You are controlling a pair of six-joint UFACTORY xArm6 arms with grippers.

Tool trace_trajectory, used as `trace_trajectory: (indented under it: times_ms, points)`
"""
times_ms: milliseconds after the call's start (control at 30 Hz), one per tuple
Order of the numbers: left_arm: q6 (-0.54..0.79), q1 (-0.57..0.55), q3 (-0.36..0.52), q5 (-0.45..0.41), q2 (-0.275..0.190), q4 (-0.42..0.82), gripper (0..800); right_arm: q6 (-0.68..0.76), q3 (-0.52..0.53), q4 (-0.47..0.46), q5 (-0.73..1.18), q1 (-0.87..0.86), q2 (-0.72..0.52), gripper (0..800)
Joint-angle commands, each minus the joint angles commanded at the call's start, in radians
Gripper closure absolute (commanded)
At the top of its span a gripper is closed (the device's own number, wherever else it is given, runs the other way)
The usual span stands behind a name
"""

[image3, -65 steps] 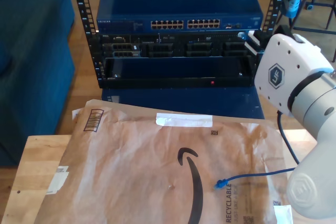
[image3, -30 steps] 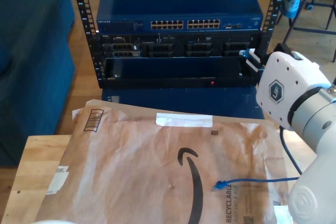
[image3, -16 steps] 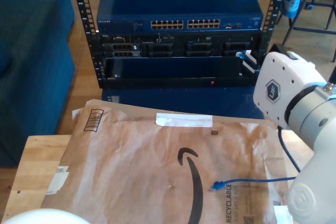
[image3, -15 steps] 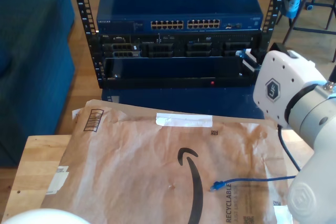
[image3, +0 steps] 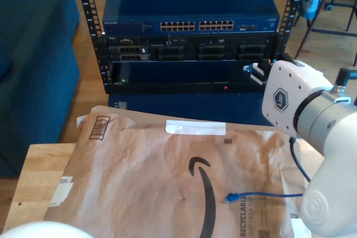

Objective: Grab the cable and plug it in

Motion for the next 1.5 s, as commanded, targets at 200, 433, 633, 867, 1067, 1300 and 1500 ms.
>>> trace_trajectory:
  times_ms: [200, 433, 633, 867, 1067, 1300, 1500]
  points:
    - [0.000, 0.000, 0.000, 0.000, 0.000, 0.000, 0, 0.000, 0.003, 0.018, -0.011, -0.011, 0.064, 800]
    - [0.000, 0.000, 0.000, 0.000, 0.000, 0.000, 0, -0.003, -0.040, 0.015, -0.025, -0.020, 0.129, 800]
    - [0.000, 0.000, 0.000, 0.000, 0.000, 0.000, 0, -0.005, -0.052, 0.017, -0.020, -0.018, 0.150, 800]
    - [0.000, 0.000, 0.000, 0.000, 0.000, 0.000, 0, -0.006, -0.046, 0.012, -0.002, -0.003, 0.143, 800]
    - [0.000, 0.000, 0.000, 0.000, 0.000, 0.000, 0, -0.006, -0.057, 0.009, -0.002, 0.012, 0.172, 800]
    - [0.000, 0.000, 0.000, 0.000, 0.000, 0.000, 0, -0.009, -0.103, 0.005, 0.002, 0.012, 0.229, 800]
    - [0.000, 0.000, 0.000, 0.000, 0.000, 0.000, 0, -0.009, -0.106, -0.005, -0.023, 0.015, 0.295, 800]
